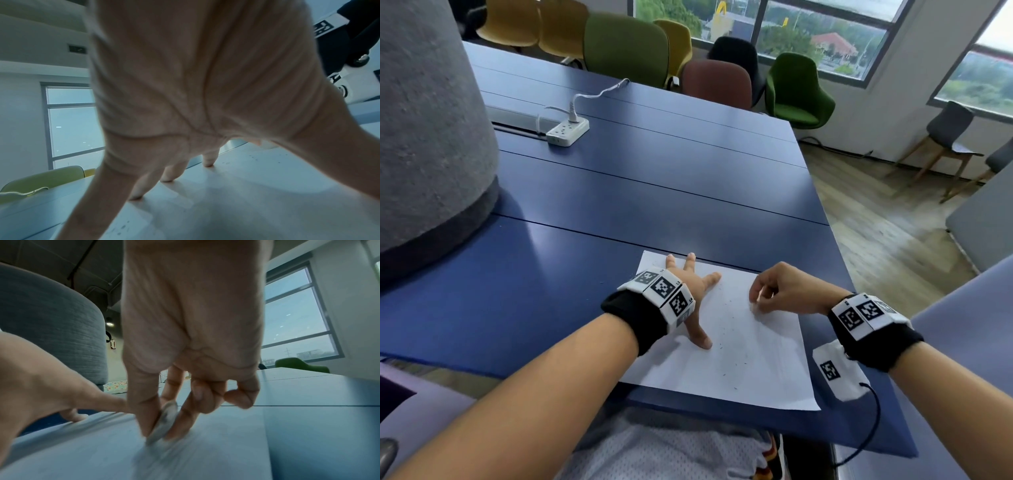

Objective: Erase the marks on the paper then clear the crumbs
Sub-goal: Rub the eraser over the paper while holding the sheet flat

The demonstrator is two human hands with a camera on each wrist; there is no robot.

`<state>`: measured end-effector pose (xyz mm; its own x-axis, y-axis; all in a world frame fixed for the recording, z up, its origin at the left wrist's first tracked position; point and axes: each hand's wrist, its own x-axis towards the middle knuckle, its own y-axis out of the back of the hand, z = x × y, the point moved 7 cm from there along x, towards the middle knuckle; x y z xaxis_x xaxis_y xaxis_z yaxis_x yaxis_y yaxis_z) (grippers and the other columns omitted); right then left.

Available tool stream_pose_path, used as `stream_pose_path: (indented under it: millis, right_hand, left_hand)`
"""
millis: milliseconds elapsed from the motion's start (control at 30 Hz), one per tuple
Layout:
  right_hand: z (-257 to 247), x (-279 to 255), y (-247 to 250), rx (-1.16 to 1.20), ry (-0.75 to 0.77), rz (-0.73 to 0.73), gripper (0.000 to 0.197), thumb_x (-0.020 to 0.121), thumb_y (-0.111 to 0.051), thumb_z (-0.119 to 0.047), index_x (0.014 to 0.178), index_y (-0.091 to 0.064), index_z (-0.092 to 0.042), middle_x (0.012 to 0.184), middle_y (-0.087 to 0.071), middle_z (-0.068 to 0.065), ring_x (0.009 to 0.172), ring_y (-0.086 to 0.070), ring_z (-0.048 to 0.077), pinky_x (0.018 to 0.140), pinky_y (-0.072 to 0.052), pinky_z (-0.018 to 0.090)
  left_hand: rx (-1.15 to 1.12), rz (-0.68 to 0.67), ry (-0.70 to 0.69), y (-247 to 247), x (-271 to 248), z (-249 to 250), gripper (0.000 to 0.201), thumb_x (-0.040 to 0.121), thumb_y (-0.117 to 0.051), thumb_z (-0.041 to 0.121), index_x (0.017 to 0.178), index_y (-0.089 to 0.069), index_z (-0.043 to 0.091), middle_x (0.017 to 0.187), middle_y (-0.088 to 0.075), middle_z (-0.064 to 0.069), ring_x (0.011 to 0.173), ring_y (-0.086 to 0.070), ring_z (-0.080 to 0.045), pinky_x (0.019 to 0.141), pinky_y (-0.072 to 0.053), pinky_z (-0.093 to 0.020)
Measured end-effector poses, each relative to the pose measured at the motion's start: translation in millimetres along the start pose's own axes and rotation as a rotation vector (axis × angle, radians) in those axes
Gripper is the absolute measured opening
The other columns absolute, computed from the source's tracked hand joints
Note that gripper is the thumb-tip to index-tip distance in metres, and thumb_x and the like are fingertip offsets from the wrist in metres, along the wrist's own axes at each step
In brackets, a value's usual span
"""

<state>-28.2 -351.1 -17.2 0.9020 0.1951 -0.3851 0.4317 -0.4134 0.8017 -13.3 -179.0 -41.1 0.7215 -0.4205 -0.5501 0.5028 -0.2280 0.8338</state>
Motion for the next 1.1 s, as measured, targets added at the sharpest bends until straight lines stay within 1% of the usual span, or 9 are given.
stream_pose_path:
  millis: [100, 267, 433, 567, 700, 833, 900, 1000, 1100]
  right_hand:
    - [-10, -9, -16, -0.065, 0.049, -0.2, 0.013, 0.076, -0.074, -0.015, 0.079, -0.074, -0.028, 0.069, -0.065, -0.009, 0.059, -0.053, 0.002, 0.06, -0.043, 0.018]
    - [-10, -3, 0, -0.034, 0.064, 0.063, 0.014, 0.077, -0.071, -0.014, 0.079, -0.073, -0.028, 0.076, -0.068, -0.005, 0.054, -0.052, -0.002, 0.055, -0.04, 0.013]
    - [-20, -22, -25, -0.084, 0.1, -0.19, 0.02, 0.075, -0.074, -0.012, 0.076, -0.073, -0.032, 0.081, -0.073, -0.001, 0.062, -0.054, 0.001, 0.064, -0.047, 0.022]
    - [-18, -20, -15, -0.033, 0.093, -0.005, 0.02, 0.074, -0.076, -0.014, 0.07, -0.07, -0.033, 0.079, -0.073, -0.001, 0.063, -0.056, 0.002, 0.066, -0.05, 0.024]
    - [-24, -37, -33, -0.093, 0.114, -0.184, 0.02, 0.075, -0.076, -0.012, 0.074, -0.071, -0.031, 0.075, -0.07, -0.009, 0.062, -0.056, -0.002, 0.065, -0.049, 0.017]
    - [-19, -28, -22, -0.089, 0.096, -0.037, 0.017, 0.075, -0.073, -0.015, 0.075, -0.071, -0.031, 0.081, -0.072, -0.004, 0.072, -0.065, 0.013, 0.069, -0.055, 0.03]
    - [-17, -31, -24, -0.092, 0.089, -0.02, 0.013, 0.075, -0.071, -0.016, 0.078, -0.072, -0.029, 0.082, -0.071, -0.004, 0.074, -0.066, 0.018, 0.068, -0.055, 0.031]
    - [-23, -43, -38, -0.154, 0.101, -0.162, 0.012, 0.074, -0.072, -0.019, 0.079, -0.073, -0.03, 0.082, -0.072, -0.005, 0.075, -0.065, 0.015, 0.071, -0.056, 0.031]
    - [-25, -43, -32, -0.121, 0.085, -0.089, 0.013, 0.073, -0.073, -0.018, 0.077, -0.073, -0.03, 0.082, -0.072, -0.005, 0.076, -0.066, 0.013, 0.074, -0.059, 0.035]
  left_hand:
    - [0.006, 0.001, 0.003, 0, 0, 0, 0.139, 0.054, -0.083, 0.07, 0.155, 0.01, 0.044, 0.162, 0.024, -0.012, 0.146, 0.012, -0.05, 0.113, -0.024, -0.066]
    - [0.004, -0.001, 0.002, 0, 2, 0, 0.139, 0.055, -0.083, 0.07, 0.154, 0.011, 0.044, 0.162, 0.025, -0.01, 0.146, 0.013, -0.049, 0.113, -0.024, -0.066]
    - [-0.006, -0.009, 0.002, -1, 1, -1, 0.14, 0.054, -0.083, 0.07, 0.154, 0.012, 0.044, 0.162, 0.026, -0.01, 0.146, 0.015, -0.05, 0.113, -0.023, -0.067]
    - [-0.004, -0.015, -0.001, 0, 1, -1, 0.14, 0.055, -0.083, 0.07, 0.154, 0.012, 0.044, 0.161, 0.027, -0.009, 0.146, 0.015, -0.049, 0.113, -0.023, -0.067]
    - [-0.003, -0.017, -0.002, 0, 0, -1, 0.14, 0.055, -0.084, 0.069, 0.154, 0.012, 0.044, 0.161, 0.027, -0.011, 0.146, 0.015, -0.05, 0.113, -0.022, -0.068]
    - [-0.012, -0.021, -0.004, 0, 0, -1, 0.139, 0.056, -0.083, 0.069, 0.154, 0.012, 0.044, 0.161, 0.028, -0.009, 0.146, 0.016, -0.048, 0.114, -0.022, -0.067]
    - [-0.017, -0.019, -0.008, 0, 0, 0, 0.139, 0.056, -0.083, 0.069, 0.154, 0.012, 0.044, 0.161, 0.027, -0.01, 0.146, 0.016, -0.049, 0.114, -0.021, -0.067]
    - [-0.013, -0.013, -0.009, 0, -2, 0, 0.138, 0.056, -0.083, 0.068, 0.155, 0.011, 0.043, 0.161, 0.026, -0.011, 0.146, 0.015, -0.049, 0.114, -0.02, -0.068]
    - [-0.012, -0.015, -0.012, 1, -2, 0, 0.138, 0.057, -0.083, 0.068, 0.155, 0.011, 0.043, 0.161, 0.027, -0.011, 0.146, 0.016, -0.049, 0.114, -0.02, -0.067]
